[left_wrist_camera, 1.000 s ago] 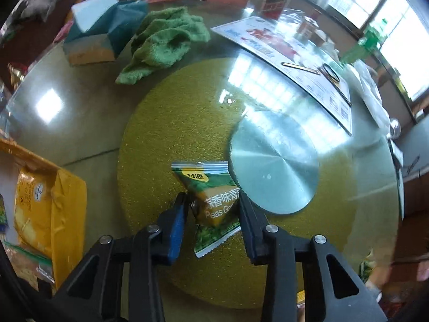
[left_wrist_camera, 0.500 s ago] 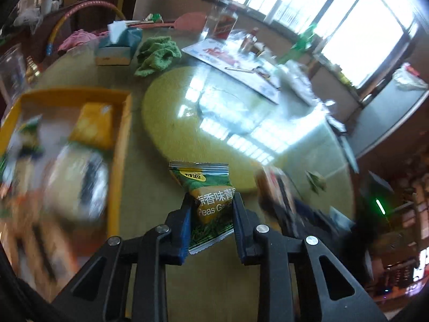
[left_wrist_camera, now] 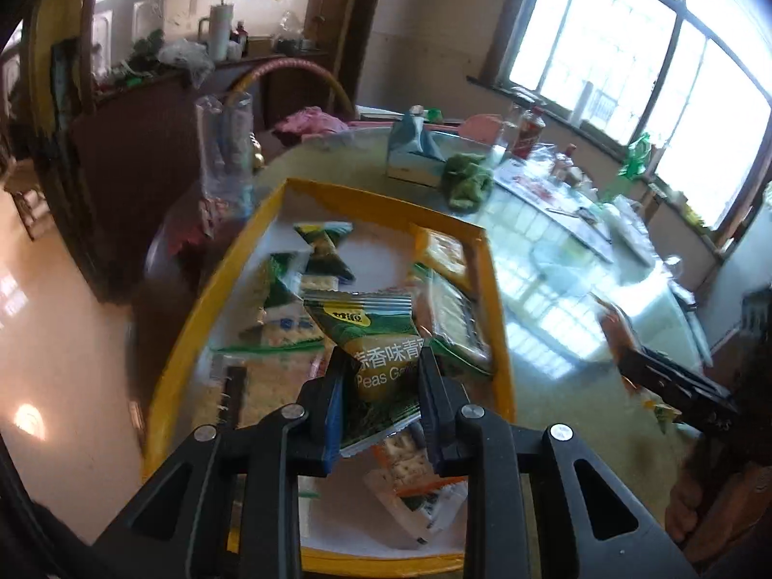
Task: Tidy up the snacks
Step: 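Carry both packs into the tray and open both grippers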
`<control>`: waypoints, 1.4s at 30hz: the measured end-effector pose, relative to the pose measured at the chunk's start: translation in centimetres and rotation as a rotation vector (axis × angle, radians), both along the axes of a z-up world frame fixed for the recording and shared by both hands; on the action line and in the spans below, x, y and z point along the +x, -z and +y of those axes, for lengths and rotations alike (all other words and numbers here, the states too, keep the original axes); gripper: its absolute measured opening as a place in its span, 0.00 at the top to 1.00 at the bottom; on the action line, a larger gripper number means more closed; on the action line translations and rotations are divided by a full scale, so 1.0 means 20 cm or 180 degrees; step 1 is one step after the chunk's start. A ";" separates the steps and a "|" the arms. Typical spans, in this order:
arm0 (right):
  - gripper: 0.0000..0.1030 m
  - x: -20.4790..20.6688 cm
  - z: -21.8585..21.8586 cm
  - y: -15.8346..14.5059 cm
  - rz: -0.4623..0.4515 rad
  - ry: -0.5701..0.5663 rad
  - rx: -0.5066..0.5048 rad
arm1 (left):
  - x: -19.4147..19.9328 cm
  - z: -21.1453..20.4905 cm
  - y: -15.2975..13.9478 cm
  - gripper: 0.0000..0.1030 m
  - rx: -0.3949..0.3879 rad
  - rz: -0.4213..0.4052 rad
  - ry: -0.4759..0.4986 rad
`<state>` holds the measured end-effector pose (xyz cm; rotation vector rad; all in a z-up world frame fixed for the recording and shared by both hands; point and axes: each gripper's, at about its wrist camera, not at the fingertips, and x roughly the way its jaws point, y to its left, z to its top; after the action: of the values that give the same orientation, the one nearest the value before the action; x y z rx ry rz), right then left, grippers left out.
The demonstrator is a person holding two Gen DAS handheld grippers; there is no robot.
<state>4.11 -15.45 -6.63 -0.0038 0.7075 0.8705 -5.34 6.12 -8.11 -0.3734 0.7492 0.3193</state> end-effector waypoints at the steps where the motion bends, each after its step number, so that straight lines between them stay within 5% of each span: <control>1: 0.33 -0.02 0.05 -0.03 -0.0033 -0.0050 -0.0035 | -0.01 0.01 0.01 0.75 -0.0023 -0.0036 0.0040; 7: 0.33 -0.08 0.33 -0.08 -0.0071 -0.0205 -0.0244 | -0.13 0.05 0.01 0.75 0.0059 -0.0224 0.0061; 18: 0.33 0.07 0.84 -0.04 0.0082 -0.0372 -0.0539 | -0.14 0.08 0.08 0.74 0.0862 -0.0456 -0.0284; 25: 0.33 0.19 1.05 -0.01 0.0093 -0.0289 -0.0728 | -0.09 0.17 0.11 0.73 0.0663 -0.0412 -0.0211; 28: 0.32 0.25 1.09 0.03 0.0170 -0.0244 -0.0698 | -0.08 0.17 0.11 0.61 0.0528 -0.0472 0.0007; 30: 0.32 0.25 1.08 0.04 0.0202 -0.0225 -0.0671 | -0.14 0.14 0.09 0.39 0.0579 -0.0656 0.0119; 31: 0.31 0.24 1.06 0.04 0.0206 -0.0215 -0.0643 | -0.18 0.12 0.09 0.17 0.0626 -0.0779 0.0136; 32: 0.30 0.23 1.03 0.03 0.0203 -0.0211 -0.0588 | -0.23 0.10 0.08 0.13 0.0699 -0.0924 0.0106; 42: 0.19 -0.15 0.53 -0.15 0.0096 -0.0316 0.0166 | -0.50 -0.04 -0.07 0.13 0.0727 -0.1604 0.0187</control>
<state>1.10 -4.76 -3.73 0.0211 0.7172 0.9856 -15.27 5.29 -6.78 -0.2008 0.2253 0.2379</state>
